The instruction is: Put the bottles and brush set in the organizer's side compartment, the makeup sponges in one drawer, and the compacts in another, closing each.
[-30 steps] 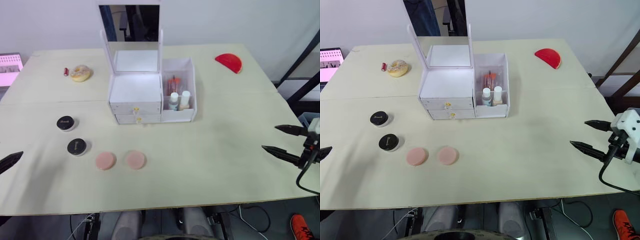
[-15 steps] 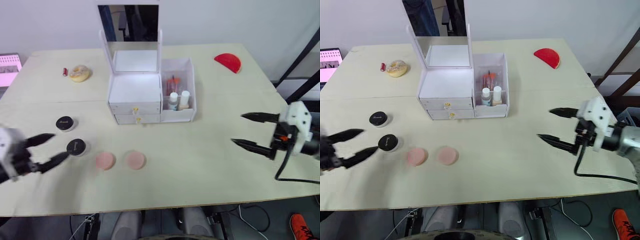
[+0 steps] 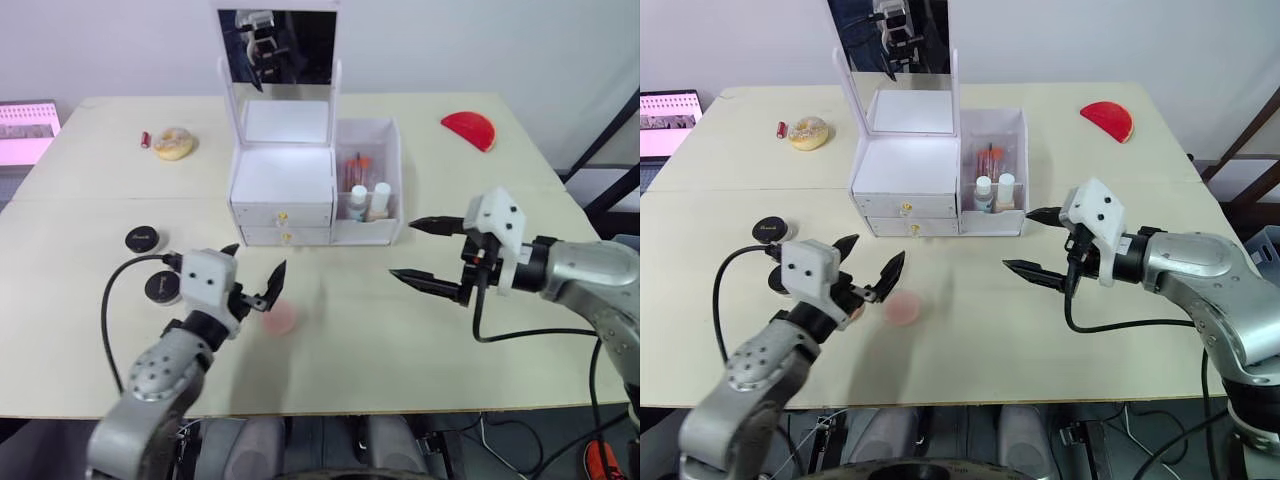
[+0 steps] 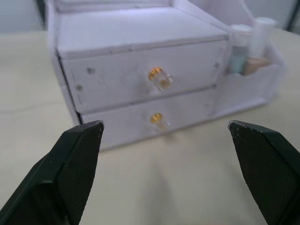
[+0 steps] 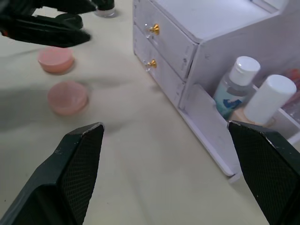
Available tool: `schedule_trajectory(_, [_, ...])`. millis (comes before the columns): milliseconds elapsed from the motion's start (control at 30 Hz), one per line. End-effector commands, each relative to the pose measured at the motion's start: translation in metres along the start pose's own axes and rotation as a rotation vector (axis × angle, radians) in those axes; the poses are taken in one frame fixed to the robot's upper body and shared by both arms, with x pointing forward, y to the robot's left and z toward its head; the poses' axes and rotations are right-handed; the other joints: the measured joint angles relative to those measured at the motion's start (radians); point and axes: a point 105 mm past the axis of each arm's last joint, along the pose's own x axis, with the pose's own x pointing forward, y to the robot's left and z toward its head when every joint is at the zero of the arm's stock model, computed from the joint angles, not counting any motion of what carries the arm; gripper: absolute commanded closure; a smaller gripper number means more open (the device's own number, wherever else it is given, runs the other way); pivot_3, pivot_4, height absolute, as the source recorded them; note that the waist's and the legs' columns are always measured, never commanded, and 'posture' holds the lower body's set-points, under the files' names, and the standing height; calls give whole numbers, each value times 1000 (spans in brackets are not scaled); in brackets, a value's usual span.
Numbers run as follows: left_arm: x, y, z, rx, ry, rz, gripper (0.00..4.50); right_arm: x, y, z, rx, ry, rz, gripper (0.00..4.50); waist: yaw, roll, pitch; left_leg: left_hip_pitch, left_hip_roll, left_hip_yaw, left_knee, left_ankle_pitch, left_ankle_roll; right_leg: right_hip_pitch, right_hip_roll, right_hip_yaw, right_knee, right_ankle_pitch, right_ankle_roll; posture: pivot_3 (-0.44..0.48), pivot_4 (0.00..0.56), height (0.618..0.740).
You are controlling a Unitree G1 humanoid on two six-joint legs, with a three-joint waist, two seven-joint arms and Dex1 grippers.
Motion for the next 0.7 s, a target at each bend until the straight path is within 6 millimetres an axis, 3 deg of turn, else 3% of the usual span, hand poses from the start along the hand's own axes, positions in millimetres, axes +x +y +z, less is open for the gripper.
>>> schedule_trajectory(33, [10, -13, 16, 44, -100, 80, 0, 4, 0, 13, -13, -40, 28, 47, 0, 0, 0, 0, 0, 0, 1, 0, 0, 0, 0, 0, 0, -1, 1, 0, 150, 739])
schedule_trajectory(300, [42, -16, 12, 26, -135, 172, 0, 10, -5, 16, -26, -32, 50, 47, -1, 0, 0, -1, 0, 0, 2, 0, 0, 0, 0, -1, 0, -1, 2, 0, 150, 739])
schedule_trajectory(700, [50, -10, 15, -1, -170, 215, 0, 14, -3, 20, -32, -45, 53, 47, -1, 0, 0, -2, 0, -1, 2, 0, 1, 0, 0, -1, 0, -1, 3, 0, 150, 739])
